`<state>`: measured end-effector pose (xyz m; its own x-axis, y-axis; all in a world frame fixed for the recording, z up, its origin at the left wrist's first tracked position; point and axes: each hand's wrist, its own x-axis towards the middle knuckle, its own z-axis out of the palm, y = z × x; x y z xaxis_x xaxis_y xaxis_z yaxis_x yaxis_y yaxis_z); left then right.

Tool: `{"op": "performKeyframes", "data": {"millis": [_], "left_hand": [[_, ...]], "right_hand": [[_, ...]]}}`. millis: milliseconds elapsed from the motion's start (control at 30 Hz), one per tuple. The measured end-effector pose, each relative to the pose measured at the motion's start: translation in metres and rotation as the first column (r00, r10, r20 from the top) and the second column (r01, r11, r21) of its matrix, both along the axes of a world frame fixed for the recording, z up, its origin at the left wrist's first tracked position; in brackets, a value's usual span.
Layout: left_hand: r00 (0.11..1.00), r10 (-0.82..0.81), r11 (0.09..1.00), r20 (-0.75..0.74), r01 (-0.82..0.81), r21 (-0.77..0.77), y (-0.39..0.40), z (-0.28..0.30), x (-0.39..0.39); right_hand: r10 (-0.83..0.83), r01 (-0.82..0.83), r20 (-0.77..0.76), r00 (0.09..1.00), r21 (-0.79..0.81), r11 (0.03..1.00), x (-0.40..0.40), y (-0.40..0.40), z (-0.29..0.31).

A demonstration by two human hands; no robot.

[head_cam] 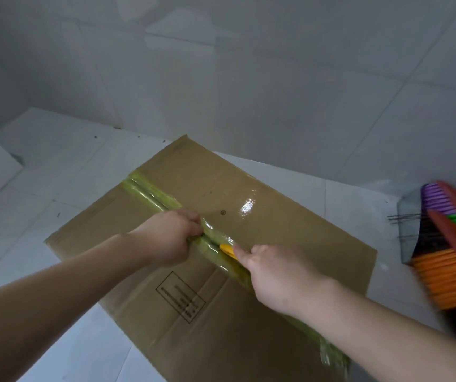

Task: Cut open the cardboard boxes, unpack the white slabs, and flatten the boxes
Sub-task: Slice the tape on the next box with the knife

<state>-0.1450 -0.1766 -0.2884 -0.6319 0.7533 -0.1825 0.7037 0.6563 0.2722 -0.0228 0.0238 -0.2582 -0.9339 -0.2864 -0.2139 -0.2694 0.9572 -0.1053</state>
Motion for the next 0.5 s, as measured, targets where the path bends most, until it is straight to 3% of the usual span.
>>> {"op": "performKeyframes", "data": {"millis": [500], "left_hand": [[0.99,-0.137,0.981,-0.018,0.139,0.133,0.019,-0.006,0.018]], "right_hand": [[-0.013,0.013,-0.013,1.0,0.004,1.0,0.028,0.023,-0.005]]}}
